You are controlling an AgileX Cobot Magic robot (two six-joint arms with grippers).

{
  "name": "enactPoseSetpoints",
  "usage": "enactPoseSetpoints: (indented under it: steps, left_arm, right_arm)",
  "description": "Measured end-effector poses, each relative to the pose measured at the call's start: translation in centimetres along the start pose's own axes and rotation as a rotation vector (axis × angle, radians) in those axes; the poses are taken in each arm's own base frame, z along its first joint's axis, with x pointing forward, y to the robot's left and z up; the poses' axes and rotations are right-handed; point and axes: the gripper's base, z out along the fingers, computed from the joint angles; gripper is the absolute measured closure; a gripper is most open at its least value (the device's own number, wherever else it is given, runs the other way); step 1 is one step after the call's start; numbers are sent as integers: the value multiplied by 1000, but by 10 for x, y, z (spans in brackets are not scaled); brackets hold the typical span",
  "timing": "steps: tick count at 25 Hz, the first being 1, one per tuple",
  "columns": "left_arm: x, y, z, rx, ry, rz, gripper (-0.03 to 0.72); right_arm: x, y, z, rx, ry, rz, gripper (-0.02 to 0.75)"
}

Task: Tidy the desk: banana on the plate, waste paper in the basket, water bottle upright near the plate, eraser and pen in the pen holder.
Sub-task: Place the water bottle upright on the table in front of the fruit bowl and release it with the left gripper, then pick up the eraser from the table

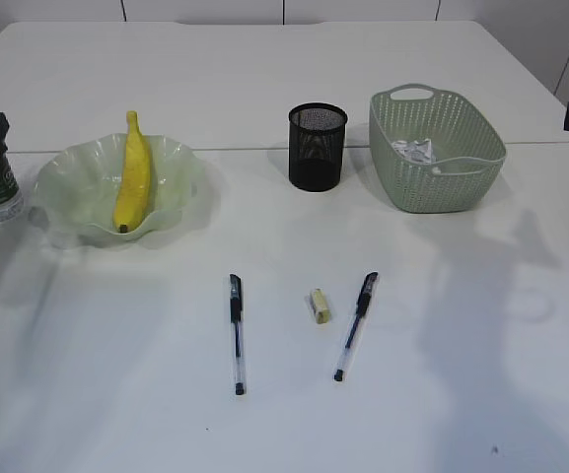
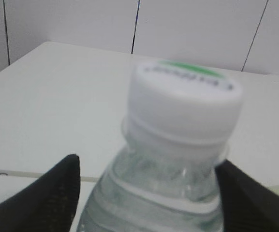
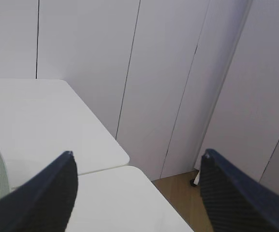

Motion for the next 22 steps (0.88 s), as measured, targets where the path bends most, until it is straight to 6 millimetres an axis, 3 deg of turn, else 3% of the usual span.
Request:
enactPoseSetpoints:
  steps: [12, 22]
  left_arm:
    - [-37, -7, -2, 0, -42, 21, 114]
    - [-80, -17, -7, 19, -134, 16, 114]
  right_arm:
    - [0, 0, 0, 2, -2, 0, 150]
    - [0, 0, 0, 3, -3, 0, 150]
